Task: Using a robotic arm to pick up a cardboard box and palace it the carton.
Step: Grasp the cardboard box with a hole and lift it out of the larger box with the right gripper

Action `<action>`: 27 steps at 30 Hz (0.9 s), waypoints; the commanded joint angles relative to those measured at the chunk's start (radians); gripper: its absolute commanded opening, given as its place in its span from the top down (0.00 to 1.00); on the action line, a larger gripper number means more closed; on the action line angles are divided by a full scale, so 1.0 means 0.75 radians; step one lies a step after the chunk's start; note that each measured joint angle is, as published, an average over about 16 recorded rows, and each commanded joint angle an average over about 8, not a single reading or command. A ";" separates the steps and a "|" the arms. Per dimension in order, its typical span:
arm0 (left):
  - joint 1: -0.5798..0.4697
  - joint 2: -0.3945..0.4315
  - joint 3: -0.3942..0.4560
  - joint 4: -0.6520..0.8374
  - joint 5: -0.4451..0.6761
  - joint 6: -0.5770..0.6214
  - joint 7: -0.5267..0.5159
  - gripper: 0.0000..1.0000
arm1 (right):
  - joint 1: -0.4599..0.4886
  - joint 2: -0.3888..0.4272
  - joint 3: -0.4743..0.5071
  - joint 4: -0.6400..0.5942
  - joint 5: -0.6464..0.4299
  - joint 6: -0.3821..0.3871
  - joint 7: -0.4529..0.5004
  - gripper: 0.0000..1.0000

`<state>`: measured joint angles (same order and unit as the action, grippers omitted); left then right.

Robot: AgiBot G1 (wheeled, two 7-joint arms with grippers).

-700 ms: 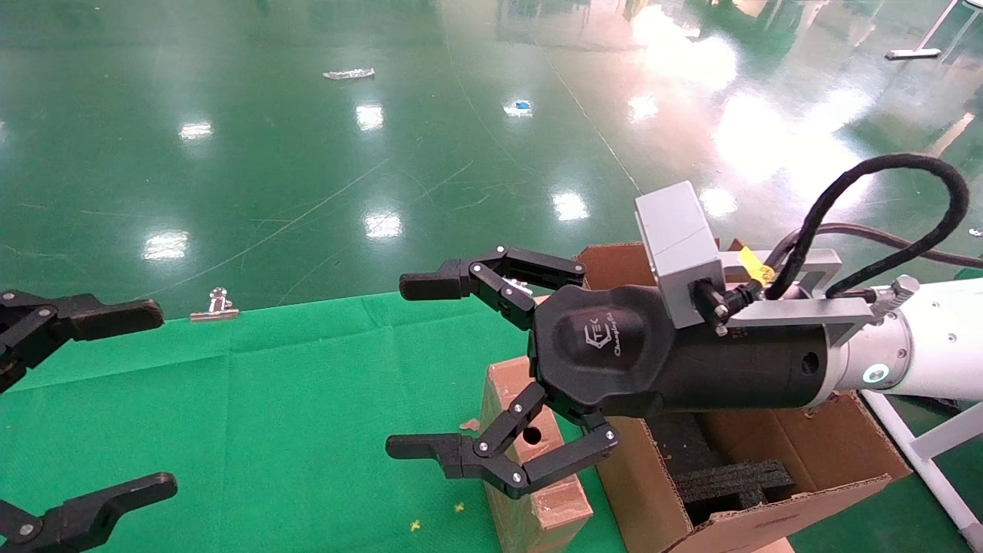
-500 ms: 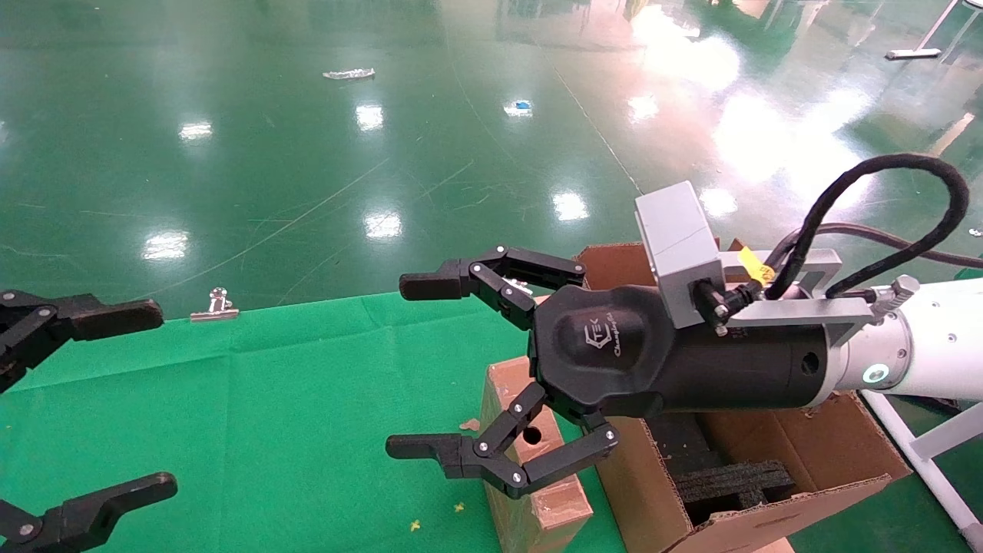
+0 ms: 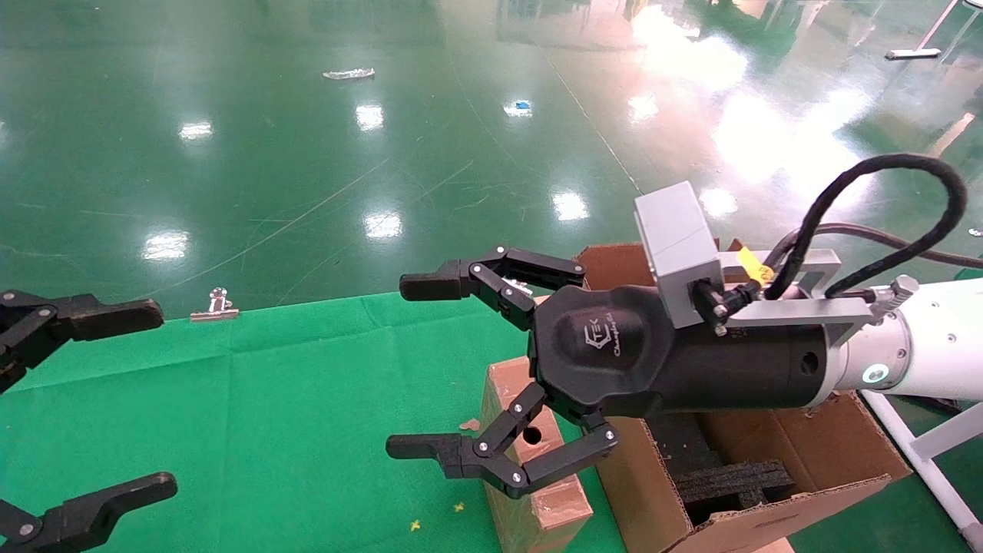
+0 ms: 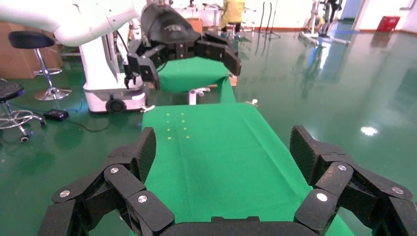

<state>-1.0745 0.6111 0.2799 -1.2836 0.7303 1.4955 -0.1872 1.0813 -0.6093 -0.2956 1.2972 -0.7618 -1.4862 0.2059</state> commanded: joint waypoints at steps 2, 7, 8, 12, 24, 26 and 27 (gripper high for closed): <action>0.000 0.000 0.000 0.000 0.000 0.000 0.000 0.00 | 0.003 0.002 -0.010 0.009 -0.020 0.007 0.012 0.00; 0.000 0.000 0.001 0.001 0.000 0.000 0.001 0.00 | 0.067 -0.003 -0.080 0.055 -0.163 0.015 0.077 0.00; -0.001 0.000 0.001 0.001 0.000 0.000 0.001 0.00 | 0.090 -0.009 -0.101 0.063 -0.203 0.011 0.091 0.00; -0.001 0.000 0.001 0.001 -0.001 0.000 0.001 0.00 | 0.207 -0.050 -0.195 0.077 -0.377 -0.031 0.139 0.00; -0.001 -0.001 0.003 0.001 -0.002 -0.001 0.001 0.00 | 0.570 -0.215 -0.598 0.084 -0.787 -0.115 0.252 0.00; -0.001 -0.001 0.003 0.001 -0.002 -0.001 0.002 0.00 | 0.620 -0.232 -0.672 0.083 -0.809 -0.118 0.263 0.00; -0.001 -0.001 0.003 0.001 -0.002 -0.001 0.002 0.00 | 0.643 -0.239 -0.706 0.083 -0.813 -0.119 0.266 0.00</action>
<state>-1.0753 0.6104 0.2821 -1.2829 0.7290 1.4950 -0.1860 1.5622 -0.7796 -0.8167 1.3587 -1.3490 -1.5742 0.4028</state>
